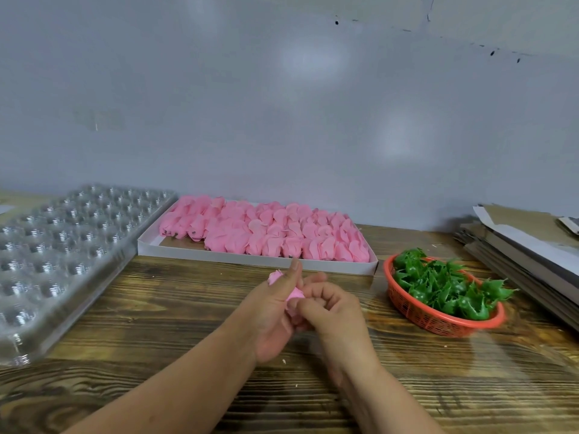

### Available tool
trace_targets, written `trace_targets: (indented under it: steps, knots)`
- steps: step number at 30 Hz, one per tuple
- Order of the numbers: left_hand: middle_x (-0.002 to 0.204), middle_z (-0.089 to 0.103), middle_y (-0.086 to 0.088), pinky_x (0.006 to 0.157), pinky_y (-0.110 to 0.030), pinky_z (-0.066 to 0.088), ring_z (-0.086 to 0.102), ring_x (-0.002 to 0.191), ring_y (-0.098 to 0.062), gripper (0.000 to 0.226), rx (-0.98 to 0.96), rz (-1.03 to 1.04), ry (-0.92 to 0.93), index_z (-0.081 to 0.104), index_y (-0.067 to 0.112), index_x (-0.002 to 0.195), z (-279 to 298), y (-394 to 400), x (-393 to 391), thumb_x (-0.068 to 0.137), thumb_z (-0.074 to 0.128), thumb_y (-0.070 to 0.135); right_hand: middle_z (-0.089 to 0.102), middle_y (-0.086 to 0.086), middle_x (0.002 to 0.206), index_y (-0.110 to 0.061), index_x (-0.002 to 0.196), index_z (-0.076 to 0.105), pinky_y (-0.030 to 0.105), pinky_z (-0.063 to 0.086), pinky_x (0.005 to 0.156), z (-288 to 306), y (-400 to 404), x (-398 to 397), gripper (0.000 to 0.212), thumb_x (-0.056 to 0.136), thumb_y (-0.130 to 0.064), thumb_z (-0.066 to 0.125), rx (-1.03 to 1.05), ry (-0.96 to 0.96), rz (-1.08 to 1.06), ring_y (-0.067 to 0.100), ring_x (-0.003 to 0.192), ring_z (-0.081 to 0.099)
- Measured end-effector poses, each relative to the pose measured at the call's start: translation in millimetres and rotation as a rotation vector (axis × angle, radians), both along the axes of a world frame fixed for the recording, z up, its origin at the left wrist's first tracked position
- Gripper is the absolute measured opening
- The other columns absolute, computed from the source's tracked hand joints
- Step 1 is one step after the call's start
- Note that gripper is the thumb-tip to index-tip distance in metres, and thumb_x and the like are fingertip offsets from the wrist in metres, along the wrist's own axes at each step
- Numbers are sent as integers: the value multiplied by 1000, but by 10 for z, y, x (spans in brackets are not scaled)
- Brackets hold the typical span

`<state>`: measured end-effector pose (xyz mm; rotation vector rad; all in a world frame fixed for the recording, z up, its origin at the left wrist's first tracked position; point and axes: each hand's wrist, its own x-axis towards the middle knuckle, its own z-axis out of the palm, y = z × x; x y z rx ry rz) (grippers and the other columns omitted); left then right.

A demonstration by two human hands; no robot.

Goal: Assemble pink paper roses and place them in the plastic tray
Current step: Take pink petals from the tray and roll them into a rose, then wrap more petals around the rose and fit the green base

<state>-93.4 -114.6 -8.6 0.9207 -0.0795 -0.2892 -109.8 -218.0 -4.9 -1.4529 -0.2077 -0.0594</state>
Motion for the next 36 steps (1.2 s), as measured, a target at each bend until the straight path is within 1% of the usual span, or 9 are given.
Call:
trace_targets:
  steps: [3, 5, 7, 11, 15, 19, 23, 26, 36]
  knots:
    - [59, 58, 0, 46, -25, 33, 41, 46, -9, 48, 111, -65, -41, 73, 7, 94, 1, 18, -29, 69, 65, 47, 57, 10, 53, -4, 63, 63, 19, 42, 42, -2, -28, 15, 22, 81, 6, 57, 150, 190, 109, 11, 45, 50]
    - [58, 58, 1, 43, -24, 32, 38, 43, -8, 56, 154, -65, -56, 72, 7, 102, -15, 24, -25, 68, 66, 50, 58, 10, 54, -3, 69, 62, 19, 43, 42, 5, -45, 23, 17, 83, 3, 54, 200, 276, 162, 12, 44, 51]
    - [74, 70, -1, 47, -25, 37, 45, 48, -10, 55, 179, -75, -68, 77, 11, 97, -23, 22, -19, 64, 67, 54, 60, 9, 55, -4, 68, 65, 20, 45, 42, 21, -59, 30, 21, 83, 2, 52, 237, 349, 211, 12, 43, 51]
    - [99, 74, -8, 85, -42, 40, 51, 95, -29, 41, 213, -76, -120, 80, 20, 81, -27, 22, -9, 68, 63, 55, 61, 14, 57, -3, 68, 70, 21, 47, 40, 72, -87, 25, 12, 66, -6, 59, 274, 444, 294, 14, 40, 53]
    - [106, 73, -6, 77, -39, 52, 67, 86, -24, 39, 208, -51, -122, 71, 23, 55, -7, 18, -20, 76, 56, 52, 62, 14, 60, -1, 70, 68, 23, 49, 43, 64, -121, 43, 23, 84, -6, 50, 177, 447, 283, 16, 44, 56]
    - [104, 73, -13, 55, -29, 52, 67, 67, -17, 38, 118, 42, -68, 56, 16, 55, 3, 15, 3, 78, 54, 46, 64, 12, 61, -3, 69, 67, 23, 46, 43, 92, -176, 58, 19, 86, -7, 58, -25, 301, 103, 16, 47, 56]
    - [95, 74, -15, 83, -35, 54, 72, 90, -24, 37, 160, 116, -24, 47, 13, 64, -17, 17, 24, 80, 53, 45, 63, 12, 57, -1, 70, 67, 22, 42, 41, 162, -323, 103, 17, 85, -1, 59, -138, 172, -78, 13, 42, 51]
    - [72, 71, -12, 83, -37, 53, 72, 93, -28, 43, 182, 164, 15, 48, 12, 62, -9, 19, 18, 95, 47, 40, 62, 11, 56, -6, 67, 67, 24, 43, 39, 268, -496, 170, 16, 82, -1, 64, -155, 119, -163, 16, 42, 51]
    - [51, 53, -3, 66, -36, 58, 60, 50, -15, 44, 261, 175, 33, 46, 11, 66, 79, -9, -53, 98, 43, 40, 65, 7, 77, -9, 79, 69, 25, 41, 56, 594, -1589, 514, 7, 80, -3, 69, -594, -69, -657, 20, 70, 58]
